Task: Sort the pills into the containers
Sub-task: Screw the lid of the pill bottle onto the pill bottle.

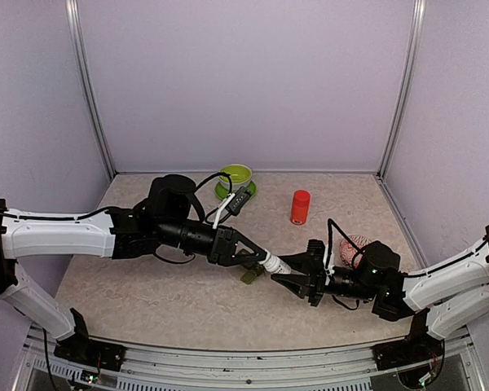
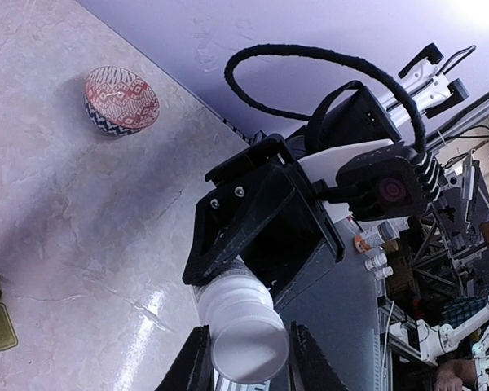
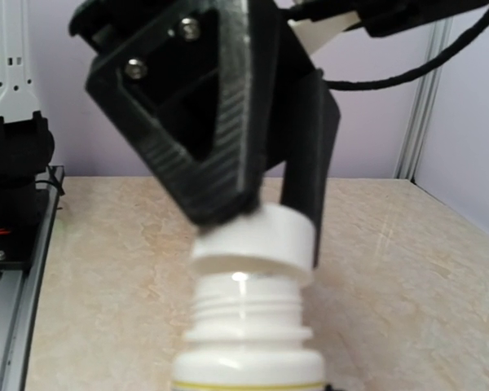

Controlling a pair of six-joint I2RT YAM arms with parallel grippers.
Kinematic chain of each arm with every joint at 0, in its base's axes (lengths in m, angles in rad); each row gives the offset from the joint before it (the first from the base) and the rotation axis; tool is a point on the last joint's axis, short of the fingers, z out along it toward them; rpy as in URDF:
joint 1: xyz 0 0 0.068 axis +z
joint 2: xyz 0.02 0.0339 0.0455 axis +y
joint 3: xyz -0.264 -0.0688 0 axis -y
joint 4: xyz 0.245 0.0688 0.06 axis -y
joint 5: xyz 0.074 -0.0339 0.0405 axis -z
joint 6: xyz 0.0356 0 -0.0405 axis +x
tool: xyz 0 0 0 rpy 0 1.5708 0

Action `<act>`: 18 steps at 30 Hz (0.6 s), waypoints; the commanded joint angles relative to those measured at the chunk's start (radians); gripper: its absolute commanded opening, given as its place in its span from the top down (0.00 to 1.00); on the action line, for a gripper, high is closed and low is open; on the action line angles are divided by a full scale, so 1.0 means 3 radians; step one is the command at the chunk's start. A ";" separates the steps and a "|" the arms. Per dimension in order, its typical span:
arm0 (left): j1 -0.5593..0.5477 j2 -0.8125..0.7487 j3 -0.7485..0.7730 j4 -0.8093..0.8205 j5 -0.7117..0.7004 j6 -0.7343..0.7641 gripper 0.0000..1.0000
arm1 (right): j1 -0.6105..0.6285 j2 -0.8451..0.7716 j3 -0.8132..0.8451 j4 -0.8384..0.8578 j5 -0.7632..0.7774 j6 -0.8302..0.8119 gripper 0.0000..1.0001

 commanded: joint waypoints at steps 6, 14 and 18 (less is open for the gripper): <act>-0.0053 -0.0012 -0.0024 0.0125 0.0083 -0.0049 0.79 | 0.0040 0.0007 0.0071 0.0009 0.0084 -0.0045 0.75; -0.0071 0.0043 -0.0019 0.0111 0.0023 -0.0052 0.79 | 0.0050 -0.0019 0.0086 -0.0014 0.0112 -0.0050 0.75; -0.0088 0.0064 -0.0014 0.0090 -0.0011 -0.0042 0.79 | 0.0051 -0.0037 0.0092 -0.0026 0.0118 -0.0056 0.75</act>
